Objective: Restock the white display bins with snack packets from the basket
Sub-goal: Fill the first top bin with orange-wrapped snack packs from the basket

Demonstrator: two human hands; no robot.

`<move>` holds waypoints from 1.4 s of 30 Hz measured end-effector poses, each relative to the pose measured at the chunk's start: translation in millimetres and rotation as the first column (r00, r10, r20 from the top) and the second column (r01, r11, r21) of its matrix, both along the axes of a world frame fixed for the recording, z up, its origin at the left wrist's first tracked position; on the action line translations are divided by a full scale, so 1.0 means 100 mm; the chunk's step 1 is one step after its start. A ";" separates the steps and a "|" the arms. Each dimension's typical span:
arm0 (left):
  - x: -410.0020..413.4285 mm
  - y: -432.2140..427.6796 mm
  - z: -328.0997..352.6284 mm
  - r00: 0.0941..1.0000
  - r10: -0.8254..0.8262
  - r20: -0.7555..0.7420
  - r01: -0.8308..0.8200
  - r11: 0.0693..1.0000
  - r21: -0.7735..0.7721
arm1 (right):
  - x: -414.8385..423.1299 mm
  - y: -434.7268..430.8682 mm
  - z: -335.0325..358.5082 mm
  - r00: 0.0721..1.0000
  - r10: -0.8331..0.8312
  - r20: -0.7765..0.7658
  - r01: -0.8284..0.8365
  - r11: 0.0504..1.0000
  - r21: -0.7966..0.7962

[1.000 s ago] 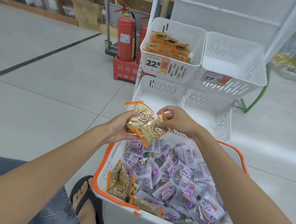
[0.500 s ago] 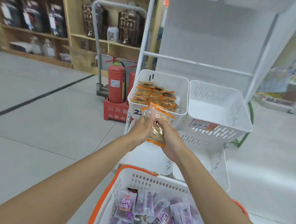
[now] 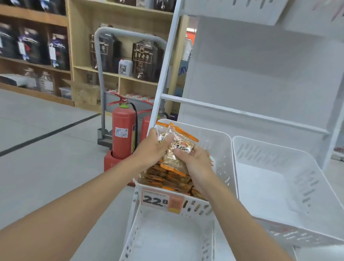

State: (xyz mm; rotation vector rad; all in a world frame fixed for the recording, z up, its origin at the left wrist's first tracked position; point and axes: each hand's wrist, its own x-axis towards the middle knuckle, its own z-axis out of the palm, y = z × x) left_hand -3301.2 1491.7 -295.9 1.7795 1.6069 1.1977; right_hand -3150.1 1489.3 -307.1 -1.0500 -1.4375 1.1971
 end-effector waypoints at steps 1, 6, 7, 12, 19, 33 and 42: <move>-0.05 0.10 -0.04 0.992 0.038 -0.116 -0.040 0.999 -0.015 | -0.04 0.08 -0.01 1.000 0.002 0.010 -0.002 1.000 -0.007; -0.14 0.26 -0.22 0.894 0.142 -0.425 -0.130 0.990 0.058 | -0.11 0.30 -0.20 0.991 -0.062 0.120 0.062 0.998 0.005; -0.13 0.24 -0.22 0.910 0.142 -0.391 -0.123 0.990 0.072 | -0.11 0.29 -0.20 0.987 -0.083 0.134 0.082 0.997 0.015; -0.19 0.17 -0.31 0.918 0.235 -0.320 -0.178 0.964 0.197 | -0.09 0.32 -0.21 0.948 -0.256 0.187 0.249 0.967 0.060; -0.25 0.03 -0.38 0.674 0.114 -0.730 0.083 0.970 0.228 | -0.06 0.25 -0.26 0.882 -0.306 0.359 0.269 0.952 0.149; -0.15 -0.02 -0.43 0.616 0.086 -0.783 0.162 0.959 0.232 | 0.22 0.13 -0.24 0.833 -0.309 0.459 0.235 0.949 0.211; -0.17 -0.01 -0.43 0.577 -0.028 -0.816 0.154 0.985 0.075 | 0.54 0.04 -0.22 0.843 -0.289 0.454 0.100 0.913 0.395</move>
